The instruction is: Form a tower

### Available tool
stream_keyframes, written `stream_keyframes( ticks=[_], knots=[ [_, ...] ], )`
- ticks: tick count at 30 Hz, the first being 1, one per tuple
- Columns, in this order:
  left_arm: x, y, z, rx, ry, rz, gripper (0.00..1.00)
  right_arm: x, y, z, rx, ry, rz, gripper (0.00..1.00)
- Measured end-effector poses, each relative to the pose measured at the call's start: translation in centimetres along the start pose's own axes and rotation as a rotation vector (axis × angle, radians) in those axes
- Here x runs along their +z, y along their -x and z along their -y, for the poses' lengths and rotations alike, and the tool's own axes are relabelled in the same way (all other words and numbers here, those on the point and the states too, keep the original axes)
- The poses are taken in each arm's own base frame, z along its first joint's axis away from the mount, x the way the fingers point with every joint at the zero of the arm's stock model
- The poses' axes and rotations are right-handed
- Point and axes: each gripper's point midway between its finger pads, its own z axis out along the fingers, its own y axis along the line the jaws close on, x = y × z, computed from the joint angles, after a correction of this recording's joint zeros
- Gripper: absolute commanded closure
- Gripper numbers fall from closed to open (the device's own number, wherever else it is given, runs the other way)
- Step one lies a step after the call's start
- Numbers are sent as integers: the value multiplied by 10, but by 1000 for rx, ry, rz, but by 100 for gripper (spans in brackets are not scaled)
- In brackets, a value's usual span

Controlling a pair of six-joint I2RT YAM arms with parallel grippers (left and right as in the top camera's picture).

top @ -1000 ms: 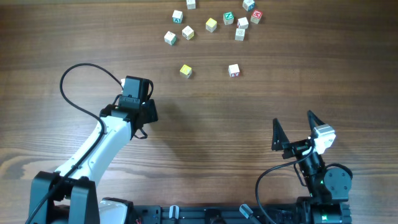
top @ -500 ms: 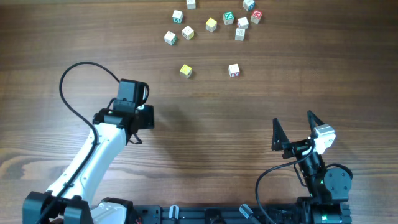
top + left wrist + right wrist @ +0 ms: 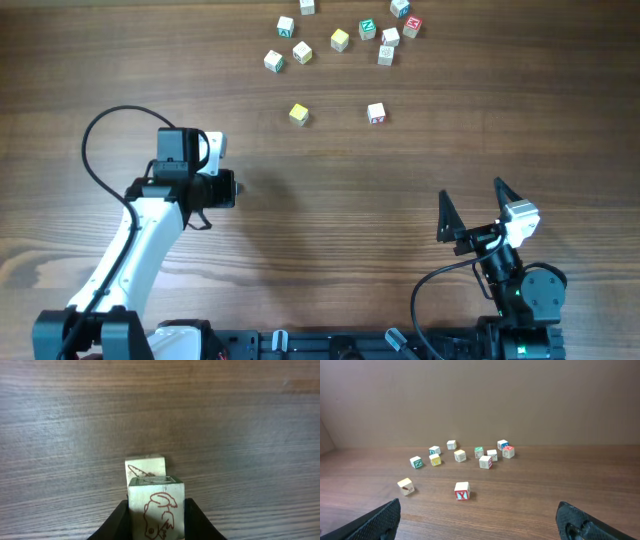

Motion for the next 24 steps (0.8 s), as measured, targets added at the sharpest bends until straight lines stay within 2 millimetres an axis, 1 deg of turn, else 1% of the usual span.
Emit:
stream_keyframes(
  ticks=[2, 8, 13, 14, 15, 18, 19, 22, 24],
  knots=[
    [6, -5, -1, -2, 0, -19, 76, 0, 0, 0, 0, 0, 0, 0],
    [11, 0, -2, 7, 0, -4, 75, 0, 0, 0, 0, 0, 0, 0],
    [12, 4, -2, 14, 0, 13, 72, 0, 0, 0, 0, 0, 0, 0],
    [12, 5, -2, 14, 1, 15, 68, 0, 0, 0, 0, 0, 0, 0],
    [13, 6, -2, 17, 1, 17, 61, 0, 0, 0, 0, 0, 0, 0],
    [15, 4, -3, 17, 4, 8, 13, 0, 0, 0, 0, 0, 0, 0],
    [15, 3, -3, 19, 5, 7, 0, 0, 0, 0, 0, 0, 0, 0],
    [13, 4, -3, 17, 5, 7, 0, 0, 0, 0, 0, 0, 0, 0],
    [-1, 16, -1, 17, 7, 50, 0, 0, 0, 0, 0, 0, 0, 0]
  ],
)
